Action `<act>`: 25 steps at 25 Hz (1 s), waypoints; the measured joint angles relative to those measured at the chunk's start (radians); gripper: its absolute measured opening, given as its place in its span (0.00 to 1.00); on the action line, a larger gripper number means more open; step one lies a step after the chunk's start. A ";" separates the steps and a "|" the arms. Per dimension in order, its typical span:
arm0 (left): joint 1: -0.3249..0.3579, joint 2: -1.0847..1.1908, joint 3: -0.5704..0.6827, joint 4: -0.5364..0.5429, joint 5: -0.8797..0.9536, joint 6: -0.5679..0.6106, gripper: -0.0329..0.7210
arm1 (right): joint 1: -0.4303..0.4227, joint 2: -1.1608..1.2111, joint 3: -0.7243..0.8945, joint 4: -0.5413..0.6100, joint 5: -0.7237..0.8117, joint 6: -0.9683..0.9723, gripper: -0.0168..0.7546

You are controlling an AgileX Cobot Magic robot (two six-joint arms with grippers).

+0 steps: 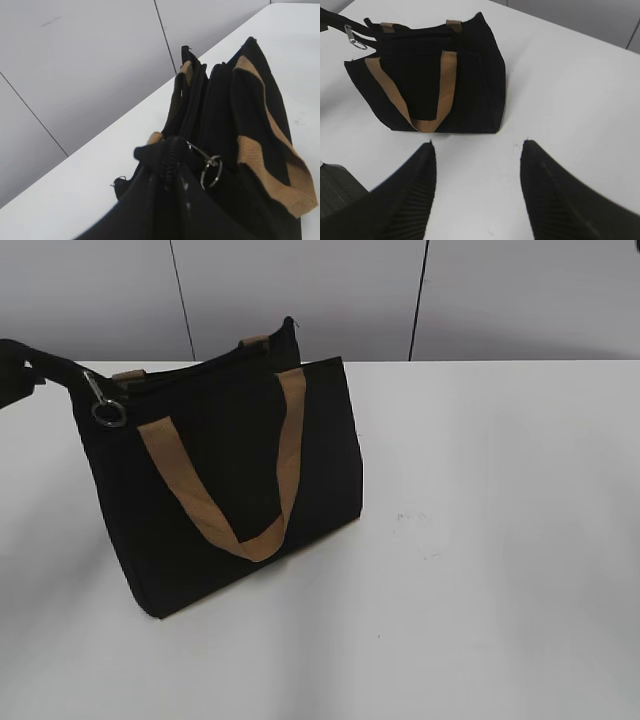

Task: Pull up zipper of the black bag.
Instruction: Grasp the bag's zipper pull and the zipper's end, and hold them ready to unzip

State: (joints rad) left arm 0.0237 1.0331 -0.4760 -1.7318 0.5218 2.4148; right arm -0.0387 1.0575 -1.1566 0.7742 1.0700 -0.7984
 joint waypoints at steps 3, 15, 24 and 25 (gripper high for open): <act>0.000 -0.003 0.000 0.000 0.048 0.000 0.09 | 0.107 0.082 -0.080 0.007 -0.024 -0.052 0.57; 0.000 -0.003 0.000 0.000 0.094 0.000 0.09 | 0.515 0.495 -0.413 -0.002 -0.105 -0.211 0.47; 0.000 -0.003 -0.024 0.002 0.087 -0.022 0.09 | 0.609 0.737 -0.602 0.005 -0.216 -0.325 0.47; 0.000 -0.003 -0.024 0.002 0.084 -0.022 0.09 | 0.618 0.750 -0.602 0.008 -0.235 -0.331 0.47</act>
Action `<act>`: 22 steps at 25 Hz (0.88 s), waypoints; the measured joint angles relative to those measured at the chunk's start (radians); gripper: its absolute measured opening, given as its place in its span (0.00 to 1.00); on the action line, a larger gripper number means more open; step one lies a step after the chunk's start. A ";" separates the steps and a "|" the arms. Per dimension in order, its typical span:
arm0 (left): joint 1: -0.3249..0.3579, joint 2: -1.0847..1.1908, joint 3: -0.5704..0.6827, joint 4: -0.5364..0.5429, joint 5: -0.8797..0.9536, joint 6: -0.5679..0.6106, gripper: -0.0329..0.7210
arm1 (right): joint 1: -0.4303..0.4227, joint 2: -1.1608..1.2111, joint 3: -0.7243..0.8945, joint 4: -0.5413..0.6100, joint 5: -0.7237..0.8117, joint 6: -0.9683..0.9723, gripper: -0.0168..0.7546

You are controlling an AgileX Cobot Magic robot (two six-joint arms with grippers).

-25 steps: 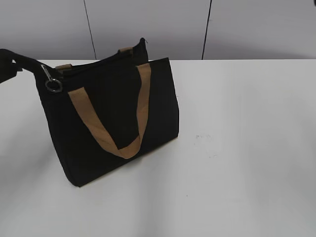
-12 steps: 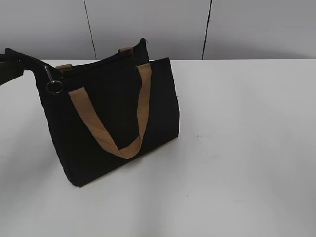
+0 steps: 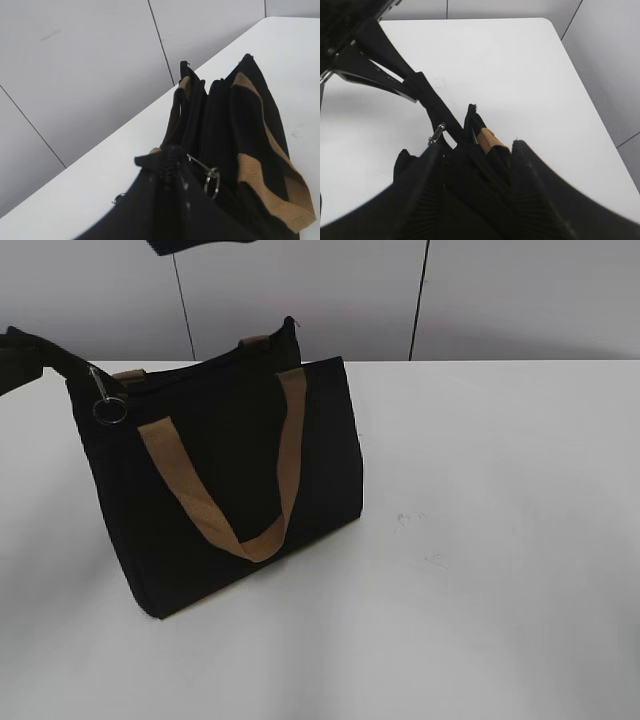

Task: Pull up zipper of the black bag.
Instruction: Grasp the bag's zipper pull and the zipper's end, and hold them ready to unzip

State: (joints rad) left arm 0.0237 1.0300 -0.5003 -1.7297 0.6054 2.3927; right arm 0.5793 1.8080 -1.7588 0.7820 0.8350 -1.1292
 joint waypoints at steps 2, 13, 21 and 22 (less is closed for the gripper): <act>0.000 0.000 0.000 0.000 -0.004 0.000 0.09 | 0.017 0.022 0.000 0.001 -0.018 -0.012 0.47; 0.000 0.000 -0.001 0.000 -0.006 -0.027 0.09 | 0.072 0.147 0.000 0.012 -0.029 -0.145 0.47; 0.000 0.000 -0.001 0.000 -0.007 -0.030 0.09 | 0.086 0.206 -0.002 0.048 -0.038 -0.234 0.47; 0.000 0.000 -0.001 0.000 -0.007 -0.030 0.09 | 0.090 0.211 -0.002 0.051 -0.039 -0.251 0.47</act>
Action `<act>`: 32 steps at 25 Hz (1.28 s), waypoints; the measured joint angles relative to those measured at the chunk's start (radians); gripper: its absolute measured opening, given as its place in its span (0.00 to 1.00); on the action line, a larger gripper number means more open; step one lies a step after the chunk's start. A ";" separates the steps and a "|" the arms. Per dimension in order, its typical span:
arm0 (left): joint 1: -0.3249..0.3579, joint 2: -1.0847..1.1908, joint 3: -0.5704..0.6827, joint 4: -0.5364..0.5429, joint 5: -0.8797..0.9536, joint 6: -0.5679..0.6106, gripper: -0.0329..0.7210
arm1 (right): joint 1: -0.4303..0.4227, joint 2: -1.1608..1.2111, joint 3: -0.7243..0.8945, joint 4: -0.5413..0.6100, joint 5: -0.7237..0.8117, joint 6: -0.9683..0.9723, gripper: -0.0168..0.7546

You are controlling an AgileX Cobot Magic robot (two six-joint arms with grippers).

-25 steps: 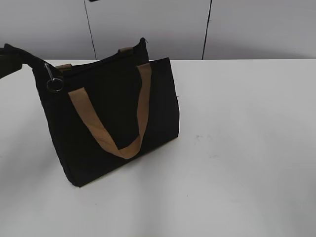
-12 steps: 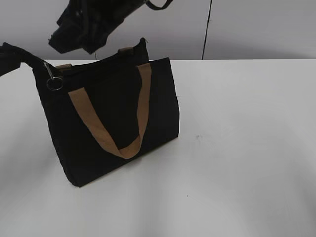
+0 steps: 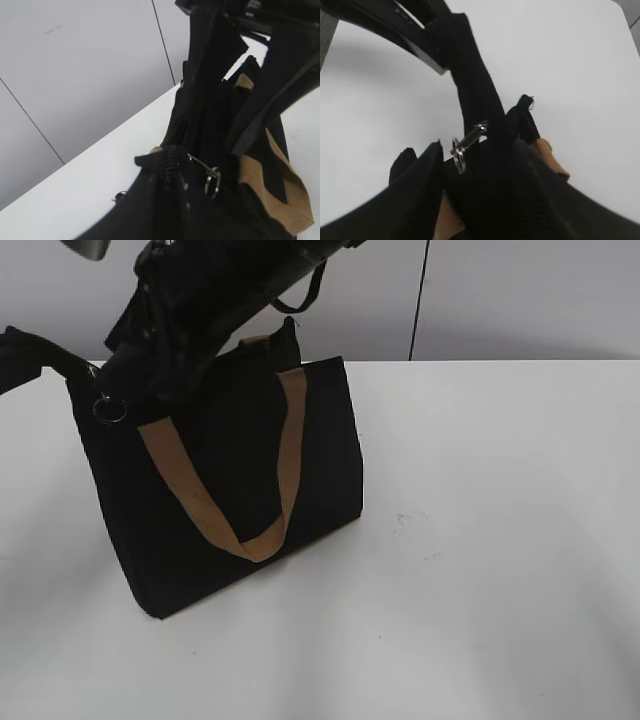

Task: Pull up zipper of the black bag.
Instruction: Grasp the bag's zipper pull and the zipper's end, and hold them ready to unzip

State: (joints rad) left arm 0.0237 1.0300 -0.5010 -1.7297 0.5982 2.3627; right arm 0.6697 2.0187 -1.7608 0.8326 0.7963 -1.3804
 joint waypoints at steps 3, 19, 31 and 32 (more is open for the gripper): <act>0.000 0.000 0.000 0.000 -0.002 0.000 0.09 | 0.010 0.019 0.000 0.015 -0.008 -0.020 0.46; 0.000 0.000 0.000 0.000 -0.014 0.000 0.09 | 0.011 0.052 0.000 0.021 -0.022 -0.021 0.38; 0.000 0.000 0.000 0.000 -0.029 0.000 0.09 | 0.011 0.060 -0.001 0.020 0.006 -0.007 0.11; 0.000 0.000 0.000 0.000 -0.036 0.000 0.09 | 0.011 0.060 -0.001 0.020 0.010 0.005 0.07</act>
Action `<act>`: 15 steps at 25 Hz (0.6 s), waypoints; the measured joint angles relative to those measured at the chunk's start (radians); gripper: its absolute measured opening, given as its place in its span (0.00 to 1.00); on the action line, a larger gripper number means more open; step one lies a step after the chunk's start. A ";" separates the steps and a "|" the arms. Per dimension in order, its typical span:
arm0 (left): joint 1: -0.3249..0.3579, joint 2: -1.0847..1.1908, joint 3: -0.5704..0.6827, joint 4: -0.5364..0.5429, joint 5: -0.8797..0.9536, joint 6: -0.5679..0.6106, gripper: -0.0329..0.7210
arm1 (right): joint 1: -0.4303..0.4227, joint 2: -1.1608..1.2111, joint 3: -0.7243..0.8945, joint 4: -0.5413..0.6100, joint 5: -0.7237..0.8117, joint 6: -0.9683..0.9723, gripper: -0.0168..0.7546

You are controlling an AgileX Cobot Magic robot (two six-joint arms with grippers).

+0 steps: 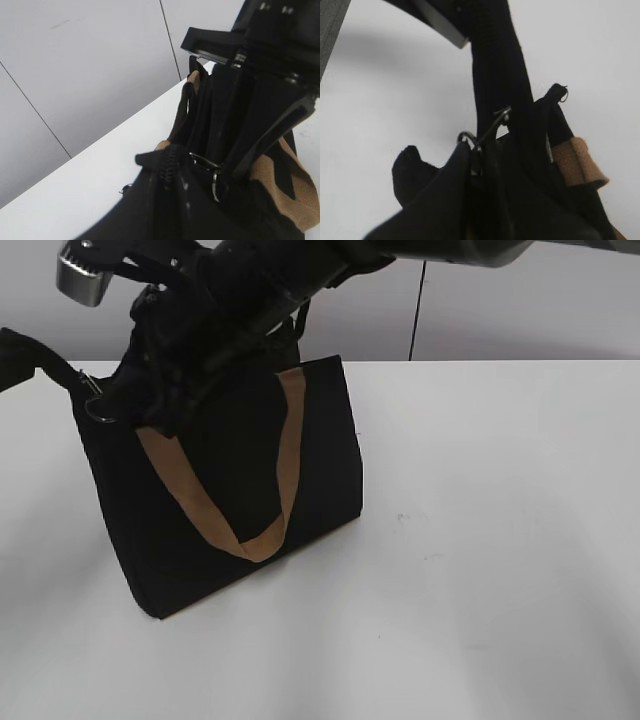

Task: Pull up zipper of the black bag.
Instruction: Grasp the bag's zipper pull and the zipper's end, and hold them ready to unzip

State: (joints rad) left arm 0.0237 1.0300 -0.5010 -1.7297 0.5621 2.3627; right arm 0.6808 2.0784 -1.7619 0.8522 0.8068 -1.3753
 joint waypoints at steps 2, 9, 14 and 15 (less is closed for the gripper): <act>0.000 0.000 0.000 0.000 -0.019 0.000 0.09 | -0.001 0.000 0.000 0.000 0.005 0.016 0.02; 0.000 0.000 0.000 0.000 -0.054 0.000 0.09 | -0.001 -0.001 0.000 0.000 0.011 0.043 0.02; 0.000 -0.014 0.000 0.001 -0.159 0.000 0.09 | -0.010 -0.016 -0.001 -0.002 0.011 0.047 0.02; 0.000 -0.027 0.000 0.007 -0.197 0.000 0.09 | -0.013 -0.018 -0.002 -0.001 0.011 0.047 0.02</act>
State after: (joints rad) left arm 0.0237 1.0027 -0.5010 -1.7227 0.3654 2.3627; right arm 0.6674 2.0609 -1.7641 0.8513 0.8173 -1.3288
